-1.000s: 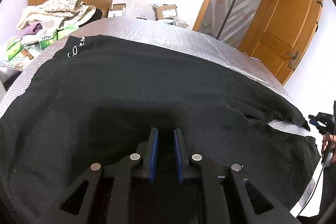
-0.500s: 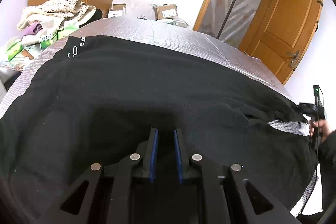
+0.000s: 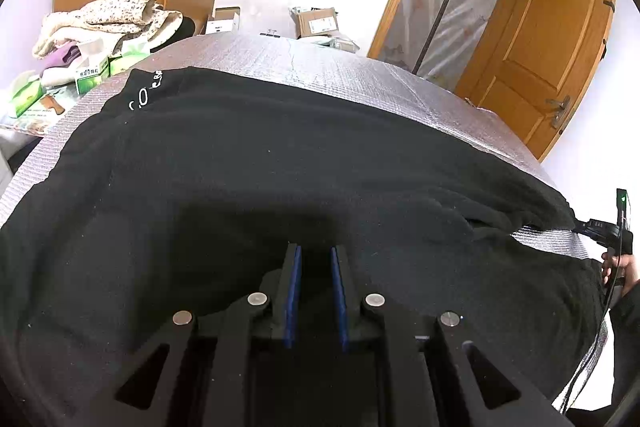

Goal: Fold clothes

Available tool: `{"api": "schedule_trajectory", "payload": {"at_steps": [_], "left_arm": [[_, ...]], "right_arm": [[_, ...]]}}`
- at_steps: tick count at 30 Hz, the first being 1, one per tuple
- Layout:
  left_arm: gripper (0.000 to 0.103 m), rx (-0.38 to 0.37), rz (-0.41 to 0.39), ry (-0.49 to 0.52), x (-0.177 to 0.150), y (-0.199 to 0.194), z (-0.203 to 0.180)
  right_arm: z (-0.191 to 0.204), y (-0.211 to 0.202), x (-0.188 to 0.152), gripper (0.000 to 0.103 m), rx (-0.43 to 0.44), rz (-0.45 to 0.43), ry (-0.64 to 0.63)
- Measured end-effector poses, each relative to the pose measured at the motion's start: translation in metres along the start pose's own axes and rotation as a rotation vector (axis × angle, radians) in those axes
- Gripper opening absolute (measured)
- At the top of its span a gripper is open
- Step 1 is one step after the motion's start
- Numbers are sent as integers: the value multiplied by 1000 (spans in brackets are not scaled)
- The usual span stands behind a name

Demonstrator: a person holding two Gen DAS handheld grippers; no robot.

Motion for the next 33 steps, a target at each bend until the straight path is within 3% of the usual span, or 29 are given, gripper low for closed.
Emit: {"api": "schedule_trajectory", "payload": {"at_steps": [5, 10, 16, 21, 24, 26, 29, 33], "left_arm": [[15, 83, 15, 70, 3, -4, -14], [15, 23, -43, 136, 21, -26, -45], [15, -13, -55, 226, 57, -5, -93], [16, -39, 15, 257, 67, 36, -115], [16, -23, 134, 274, 53, 68, -117], [16, -27, 132, 278, 48, 68, -116], [16, -48, 106, 274, 49, 57, -121], [16, -116, 49, 294, 58, 44, -145]], "right_arm": [[-12, -1, 17, 27, -10, -23, 39], [-24, -10, 27, 27, -24, -60, 79], [-4, -9, 18, 27, 34, -38, 34], [1, 12, 20, 27, 8, 20, -3], [2, 18, 27, 27, -15, 17, -21], [3, 14, 29, 27, -32, 20, 2], [30, -6, 28, 29, 48, -14, -5], [116, -26, 3, 29, 233, -7, -174]]}}
Point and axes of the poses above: each gripper's, at about its wrist camera, not at the fingertips, and y roughly the way its jaws point, z to its left, x to its top, the point moved 4 cm from there along y, roughly the way its jaws point, and after that the axes turned 5 degrees about z, right-handed, at the moved point
